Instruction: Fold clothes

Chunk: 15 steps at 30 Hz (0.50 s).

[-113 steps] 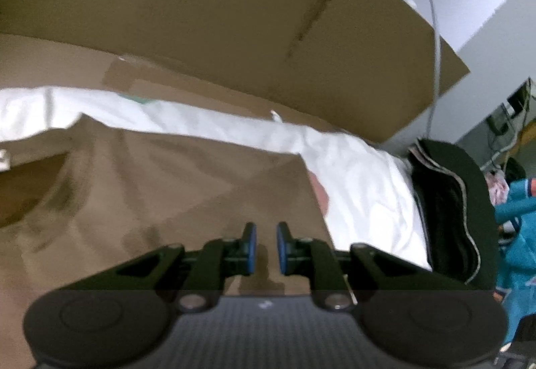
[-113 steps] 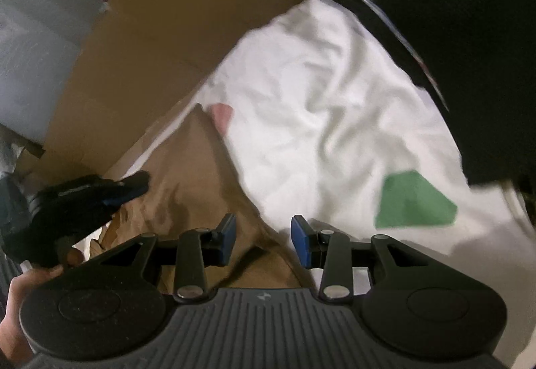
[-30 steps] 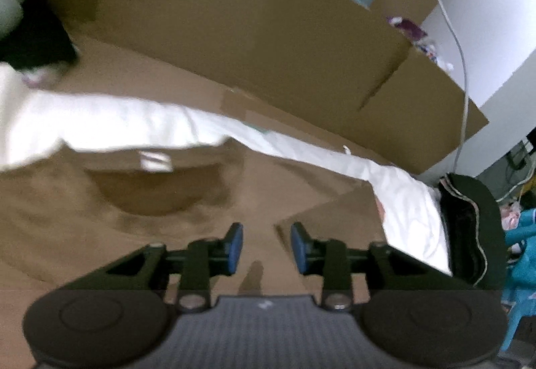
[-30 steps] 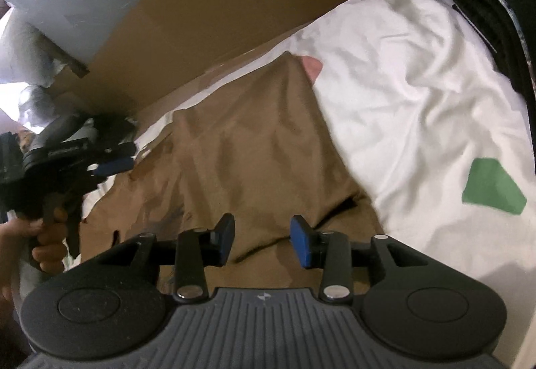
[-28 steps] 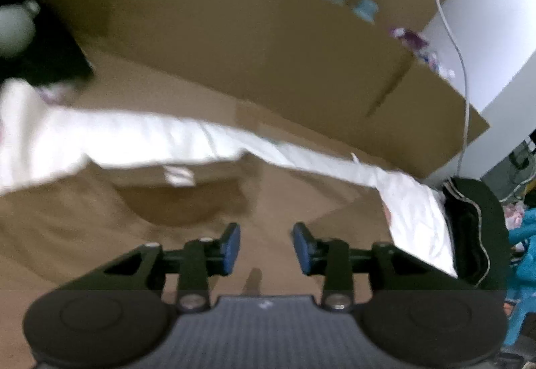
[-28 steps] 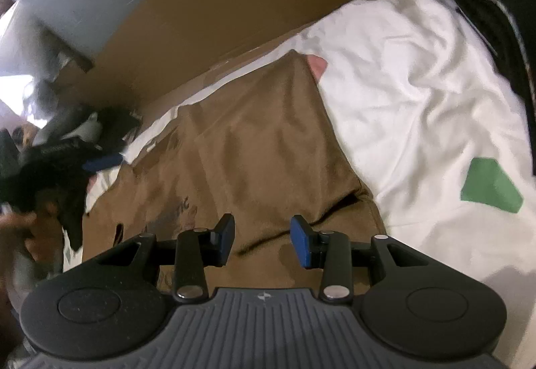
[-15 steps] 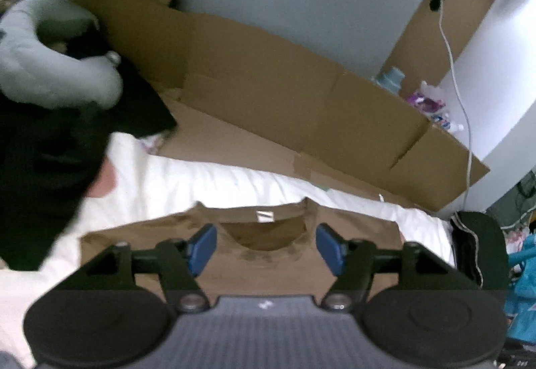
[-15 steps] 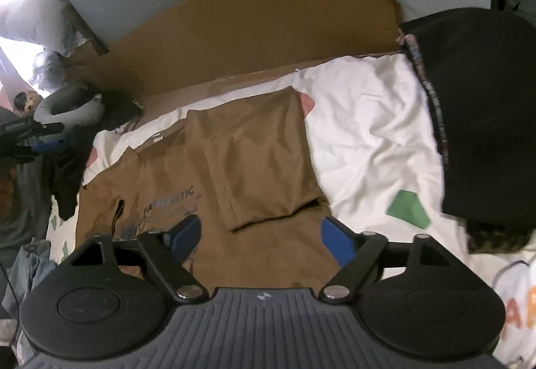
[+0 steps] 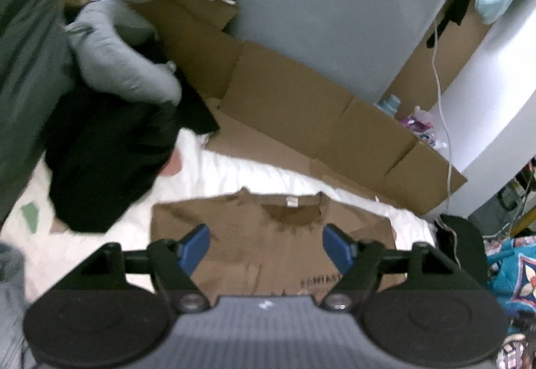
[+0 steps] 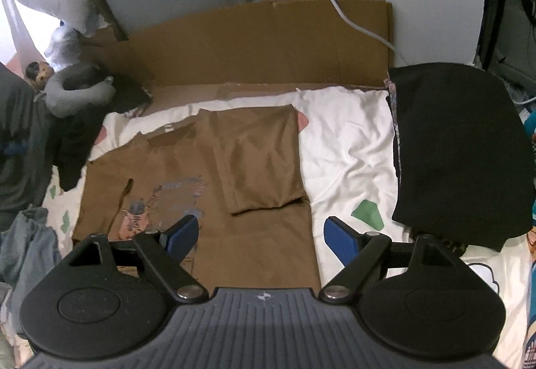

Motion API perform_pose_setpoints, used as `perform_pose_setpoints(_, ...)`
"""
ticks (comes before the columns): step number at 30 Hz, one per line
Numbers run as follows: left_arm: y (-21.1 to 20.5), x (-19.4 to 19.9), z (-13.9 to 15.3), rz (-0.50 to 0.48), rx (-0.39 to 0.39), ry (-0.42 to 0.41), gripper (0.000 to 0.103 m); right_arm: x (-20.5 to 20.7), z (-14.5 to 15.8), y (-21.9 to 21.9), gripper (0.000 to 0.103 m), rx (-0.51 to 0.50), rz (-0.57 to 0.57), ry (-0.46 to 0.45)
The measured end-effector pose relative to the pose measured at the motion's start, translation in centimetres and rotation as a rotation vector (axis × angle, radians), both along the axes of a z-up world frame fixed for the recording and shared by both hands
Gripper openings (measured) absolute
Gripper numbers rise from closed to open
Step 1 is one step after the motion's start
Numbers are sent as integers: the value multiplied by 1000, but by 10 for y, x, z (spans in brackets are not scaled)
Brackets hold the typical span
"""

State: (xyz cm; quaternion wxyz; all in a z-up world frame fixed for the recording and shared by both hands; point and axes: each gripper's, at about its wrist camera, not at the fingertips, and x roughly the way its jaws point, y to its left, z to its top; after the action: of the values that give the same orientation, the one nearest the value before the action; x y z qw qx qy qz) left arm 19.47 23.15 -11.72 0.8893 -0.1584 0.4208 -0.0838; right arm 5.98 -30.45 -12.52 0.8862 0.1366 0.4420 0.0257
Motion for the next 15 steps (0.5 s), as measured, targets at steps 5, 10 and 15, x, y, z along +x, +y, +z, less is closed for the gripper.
perform_pose_setpoints(5, 22, -55, 15, 31, 9, 3, 79, -17, 20, 2, 87, -7, 11, -2)
perform_pose_setpoints(10, 40, -106, 18, 66, -3, 5, 82, -35, 25, 3, 87, -8, 20, 10)
perform_pose_setpoints(15, 47, -147, 2, 72, 14, 63, 82, -54, 19, 0, 87, 5, 30, 29)
